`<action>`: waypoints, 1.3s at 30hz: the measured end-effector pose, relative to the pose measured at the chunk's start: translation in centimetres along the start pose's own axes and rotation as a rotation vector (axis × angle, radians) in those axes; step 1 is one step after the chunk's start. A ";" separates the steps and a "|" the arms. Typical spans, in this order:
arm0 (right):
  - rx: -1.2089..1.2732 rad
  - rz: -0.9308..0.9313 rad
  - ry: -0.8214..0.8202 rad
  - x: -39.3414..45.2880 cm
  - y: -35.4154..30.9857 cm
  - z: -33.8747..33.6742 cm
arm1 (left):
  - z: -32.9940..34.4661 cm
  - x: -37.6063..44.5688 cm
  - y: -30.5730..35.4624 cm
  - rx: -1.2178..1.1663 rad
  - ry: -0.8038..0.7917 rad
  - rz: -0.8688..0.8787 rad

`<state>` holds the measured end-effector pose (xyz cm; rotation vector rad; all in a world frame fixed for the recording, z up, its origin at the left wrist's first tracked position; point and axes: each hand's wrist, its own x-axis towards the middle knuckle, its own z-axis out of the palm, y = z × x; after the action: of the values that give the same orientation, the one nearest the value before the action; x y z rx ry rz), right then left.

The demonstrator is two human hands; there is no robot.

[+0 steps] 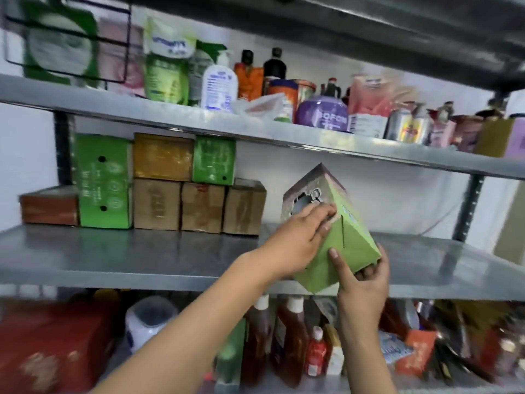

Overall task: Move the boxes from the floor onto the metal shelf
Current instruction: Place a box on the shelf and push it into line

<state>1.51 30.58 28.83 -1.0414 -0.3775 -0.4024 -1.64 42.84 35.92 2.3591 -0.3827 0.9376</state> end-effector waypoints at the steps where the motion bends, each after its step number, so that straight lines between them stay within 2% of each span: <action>1: 0.056 0.031 0.011 0.4 0.7 1.0 | -0.5 0.6 -0.5 0.087 -0.021 0.025; 7: 0.257 0.194 0.067 2.7 5.7 6.0 | -2.0 4.3 -2.6 0.482 -0.160 0.107; 11: 0.292 0.278 0.066 4.6 7.7 8.3 | -3.0 6.5 -3.2 0.661 -0.284 0.031; 19: 0.346 0.382 -0.091 7.1 9.8 12.2 | -3.8 10.0 -8.3 0.800 -0.193 0.056; 23: 0.303 0.350 -0.185 8.3 10.2 13.2 | -4.7 11.0 -10.4 0.701 -0.166 0.060; 26: 0.282 0.324 -0.273 10.0 9.9 14.0 | -6.5 10.8 -11.4 0.547 -0.063 0.010; 31: 0.165 0.297 -0.334 13.3 9.8 15.2 | -8.9 8.5 -14.8 0.721 0.115 -0.140; 33: 0.100 0.310 -0.359 14.3 10.1 15.5 | -9.1 7.8 -16.1 0.602 0.186 -0.275; 36: -0.048 0.309 -0.410 15.5 10.6 16.0 | -8.8 8.0 -17.4 0.280 0.284 -0.546; 39: -0.237 0.244 -0.431 16.6 11.0 16.5 | -8.2 8.7 -19.0 0.168 0.341 -0.584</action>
<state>19.43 47.78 36.05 -1.3923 -0.5882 0.0027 8.66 62.45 39.29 2.1946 0.5104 1.0716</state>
